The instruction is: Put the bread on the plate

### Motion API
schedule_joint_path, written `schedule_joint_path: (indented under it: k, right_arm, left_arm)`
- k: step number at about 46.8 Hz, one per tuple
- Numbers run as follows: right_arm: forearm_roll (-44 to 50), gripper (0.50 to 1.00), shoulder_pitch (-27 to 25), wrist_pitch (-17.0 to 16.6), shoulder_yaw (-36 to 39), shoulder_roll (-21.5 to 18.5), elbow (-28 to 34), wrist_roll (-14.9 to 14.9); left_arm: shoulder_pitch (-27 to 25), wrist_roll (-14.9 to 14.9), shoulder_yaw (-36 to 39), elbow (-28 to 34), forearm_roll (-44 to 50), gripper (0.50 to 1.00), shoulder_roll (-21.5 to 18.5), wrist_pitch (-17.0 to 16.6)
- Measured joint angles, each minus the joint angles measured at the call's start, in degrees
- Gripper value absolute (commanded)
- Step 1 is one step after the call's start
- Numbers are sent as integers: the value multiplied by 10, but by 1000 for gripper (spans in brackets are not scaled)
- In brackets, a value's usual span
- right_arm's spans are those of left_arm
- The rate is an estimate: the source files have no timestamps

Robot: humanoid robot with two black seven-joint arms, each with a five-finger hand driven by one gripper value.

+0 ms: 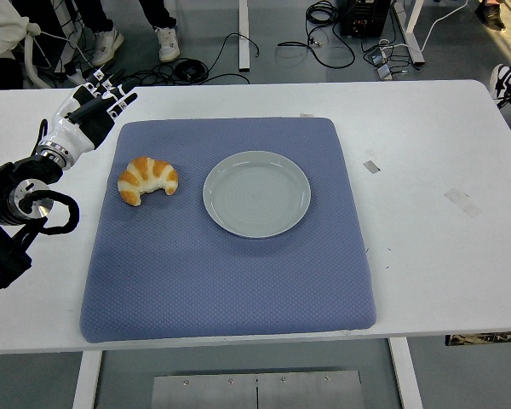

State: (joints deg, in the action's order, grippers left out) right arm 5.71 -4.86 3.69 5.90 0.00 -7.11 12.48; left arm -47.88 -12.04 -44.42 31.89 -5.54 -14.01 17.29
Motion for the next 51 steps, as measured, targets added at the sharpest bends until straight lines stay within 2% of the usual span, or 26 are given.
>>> schedule_joint_path:
  k: [16,25,28,32,36,41,44,51]
  right_arm:
    - [0,1000,0,0,0,0,0,0]
    - [0,1000,0,0,0,0,0,0]
    - [0,1000,0,0,0,0,0,0]
    - [0,1000,0,0,0,0,0,0]
    - [0,1000,0,0,0,0,0,0]
    - [0,1000,0,0,0,0,0,0]
    - [0,1000,0,0,0,0,0,0]
    - [0,1000,0,0,0,0,0,0]
  left_arm:
    - [-7,0,-3,3,8,984,2,0]
    - [-3,-3,-29,4,18,984,4,3]
    - [-1,-4,-41,10,23,984,-1,22]
    - [4,-6,-42,15,18,984,-21,91]
    - [8,-8,-38,16,16,984,-30,132]
    - [8,-7,-22,19,12,984,-30,135]
    - [3,-6,14,20,1,984,-38,134]
    - [-24,-6,87,28,-38,984,-83,146]
